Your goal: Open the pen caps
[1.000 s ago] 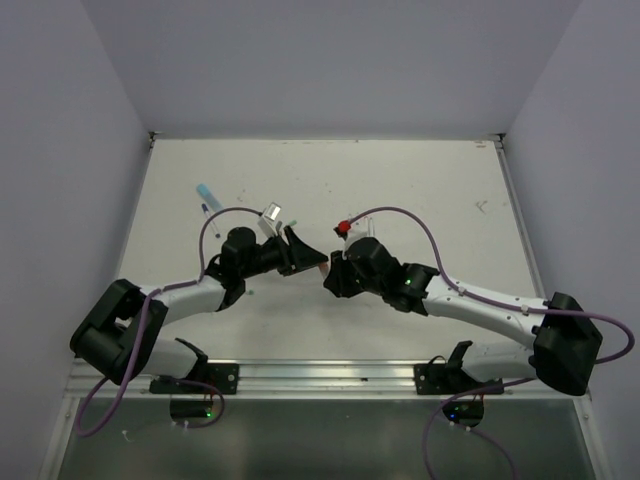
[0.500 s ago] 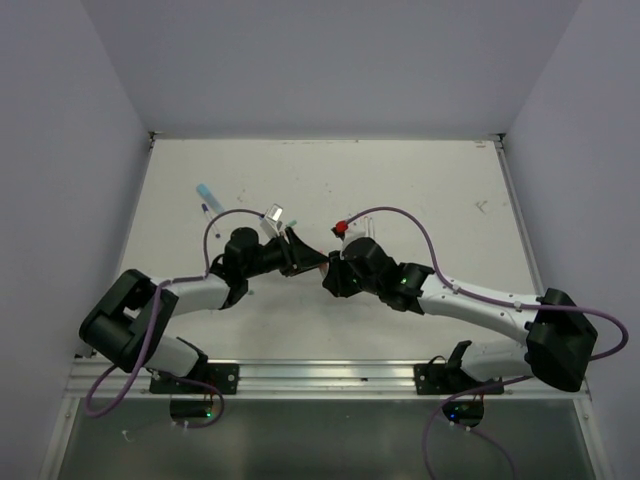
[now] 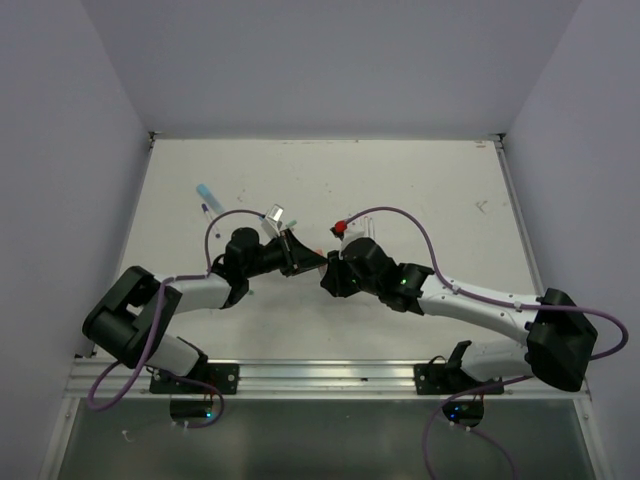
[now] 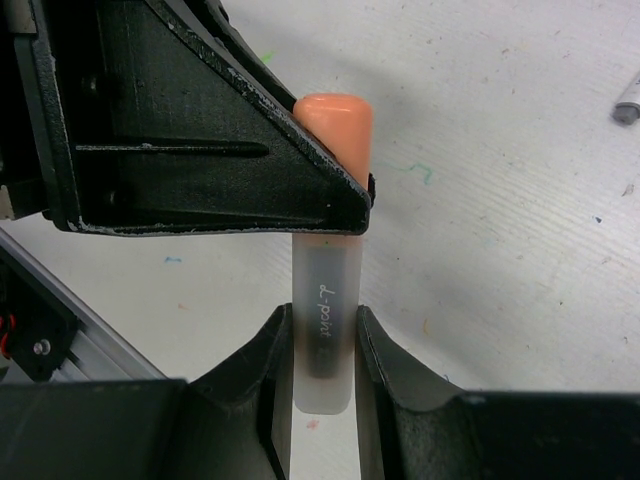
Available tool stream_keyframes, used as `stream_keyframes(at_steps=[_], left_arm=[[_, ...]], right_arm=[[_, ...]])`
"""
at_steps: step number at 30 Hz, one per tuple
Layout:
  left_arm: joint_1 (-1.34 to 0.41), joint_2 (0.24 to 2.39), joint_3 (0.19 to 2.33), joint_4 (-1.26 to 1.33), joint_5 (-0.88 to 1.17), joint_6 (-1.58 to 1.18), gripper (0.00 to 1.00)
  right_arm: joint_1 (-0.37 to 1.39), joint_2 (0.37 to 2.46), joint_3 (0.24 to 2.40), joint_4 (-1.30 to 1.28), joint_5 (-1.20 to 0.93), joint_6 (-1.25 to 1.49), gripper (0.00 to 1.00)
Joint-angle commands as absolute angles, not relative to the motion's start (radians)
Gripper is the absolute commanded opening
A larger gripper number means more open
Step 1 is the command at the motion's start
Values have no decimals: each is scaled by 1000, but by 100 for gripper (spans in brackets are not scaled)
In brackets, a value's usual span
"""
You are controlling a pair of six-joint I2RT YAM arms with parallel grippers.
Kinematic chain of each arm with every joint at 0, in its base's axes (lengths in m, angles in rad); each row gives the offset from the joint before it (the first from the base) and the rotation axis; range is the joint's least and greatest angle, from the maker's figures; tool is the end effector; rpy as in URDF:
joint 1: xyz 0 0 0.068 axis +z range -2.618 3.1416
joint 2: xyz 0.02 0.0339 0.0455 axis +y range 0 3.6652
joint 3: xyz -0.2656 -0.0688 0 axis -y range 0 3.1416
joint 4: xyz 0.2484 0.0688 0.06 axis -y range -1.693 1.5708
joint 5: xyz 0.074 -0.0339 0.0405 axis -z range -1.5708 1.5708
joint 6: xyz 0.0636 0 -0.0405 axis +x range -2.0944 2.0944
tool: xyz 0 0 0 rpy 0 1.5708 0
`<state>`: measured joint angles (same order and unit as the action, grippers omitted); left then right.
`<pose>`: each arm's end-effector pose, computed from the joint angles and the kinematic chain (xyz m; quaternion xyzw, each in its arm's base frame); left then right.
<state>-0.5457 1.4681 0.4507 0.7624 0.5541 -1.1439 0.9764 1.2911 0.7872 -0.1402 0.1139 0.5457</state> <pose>0.2376 -0.1834 0.1656 -0.0644 0.7766 -0.5835 0.2286 0.1756 0.2469 0.2190 -0.1660 0.8779 0.2709 0.3582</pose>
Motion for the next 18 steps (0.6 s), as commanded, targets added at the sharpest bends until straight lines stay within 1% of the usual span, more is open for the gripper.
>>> stream_keyframes(at_steps=[1,2,3,4,6,7,8,9,11,13,14,16,17,18], left_arm=[[-557,1457,471,856,600,-1154,10],[-555,1454,472,851,601,-1154,0],[-557,1451,474,841,603,-1149,0],[-555,1447,472,841,603,-1149,0],[-557,1440,468,841,604,-1149,0],[-557,1436,466,841,606,-1155,0],[-555,1433,466,842,606,-1158,0],[-557,1428,463,844,606,-1161,0],[-557,1424,463,844,606,-1170,0],[-557,1422,472,833,609,-1180,0],[-557,1420,480,821,609,-1180,0],[-552,1416,517,741,591,-1158,0],[-548,1414,535,703,580,-1146,0],[-542,1414,551,627,554,-1132,0]], right_arm=[[989,1292,802,-75,92,538,0],[989,1293,802,-80,103,538,1],[989,1289,802,-81,107,540,8],[989,1287,801,-80,113,540,24],[989,1287,801,-77,135,543,35],[989,1293,804,-81,146,543,43],[989,1296,808,-84,146,540,46],[989,1307,819,-86,147,540,47],[989,1341,831,-92,152,534,45],[989,1379,853,-89,137,522,18],[989,1390,859,-89,146,514,0],[992,1410,865,-95,187,505,0],[1000,1420,864,-106,245,497,0],[1024,1427,874,-130,349,485,0]])
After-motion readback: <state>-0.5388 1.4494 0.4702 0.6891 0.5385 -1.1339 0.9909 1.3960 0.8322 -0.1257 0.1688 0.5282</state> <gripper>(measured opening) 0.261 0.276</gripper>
